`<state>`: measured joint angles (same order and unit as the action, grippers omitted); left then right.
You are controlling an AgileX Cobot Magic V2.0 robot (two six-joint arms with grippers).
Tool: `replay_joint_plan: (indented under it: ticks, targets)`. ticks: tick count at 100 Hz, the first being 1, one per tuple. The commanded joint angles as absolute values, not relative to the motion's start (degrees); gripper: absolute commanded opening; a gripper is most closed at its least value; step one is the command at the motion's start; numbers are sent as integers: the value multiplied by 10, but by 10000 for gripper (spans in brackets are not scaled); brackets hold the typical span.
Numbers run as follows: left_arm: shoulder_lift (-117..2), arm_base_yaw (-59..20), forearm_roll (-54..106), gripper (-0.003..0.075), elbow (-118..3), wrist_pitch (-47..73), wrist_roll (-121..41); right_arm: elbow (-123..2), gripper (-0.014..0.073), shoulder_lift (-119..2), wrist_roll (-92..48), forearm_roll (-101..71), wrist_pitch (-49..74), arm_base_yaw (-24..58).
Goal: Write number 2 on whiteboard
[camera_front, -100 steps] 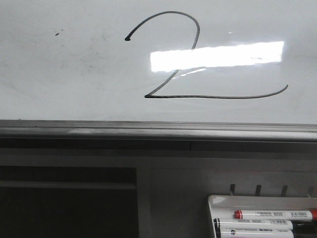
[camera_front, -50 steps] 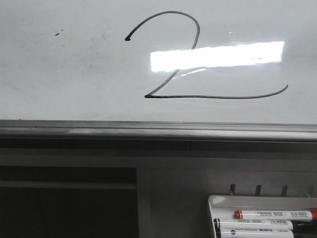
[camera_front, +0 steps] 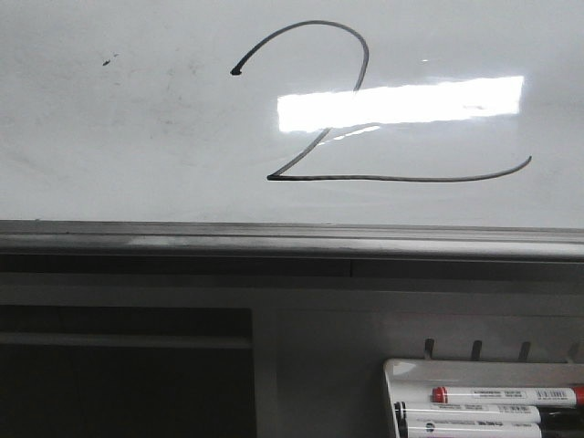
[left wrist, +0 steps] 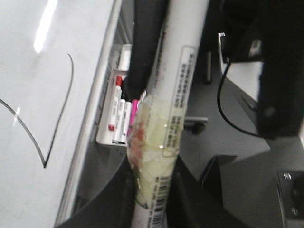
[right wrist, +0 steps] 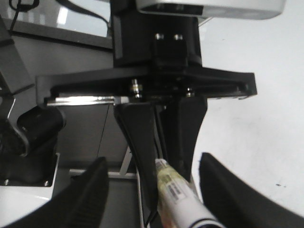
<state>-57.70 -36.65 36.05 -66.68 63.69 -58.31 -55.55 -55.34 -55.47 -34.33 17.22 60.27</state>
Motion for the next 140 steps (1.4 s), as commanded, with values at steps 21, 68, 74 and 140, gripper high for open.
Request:
replay_joint_plan:
  ticks: [21, 68, 74, 140]
  targets:
    - [-533, -364, 414, -20, -616, 396, -494, -572, 460, -424, -519, -356, 150, 513]
    - [-571, -364, 621, -20, -420, -9, -464, -451, -76, -300, -483, -356, 218, 382]
    - [-592, -364, 621, -20, -420, -11, -464, -435, -78, -301, -479, -356, 216, 382]
    - [-743, -365, 623, -20, -474, -83, -463, -412, -78, -308, -479, -361, 196, 382]
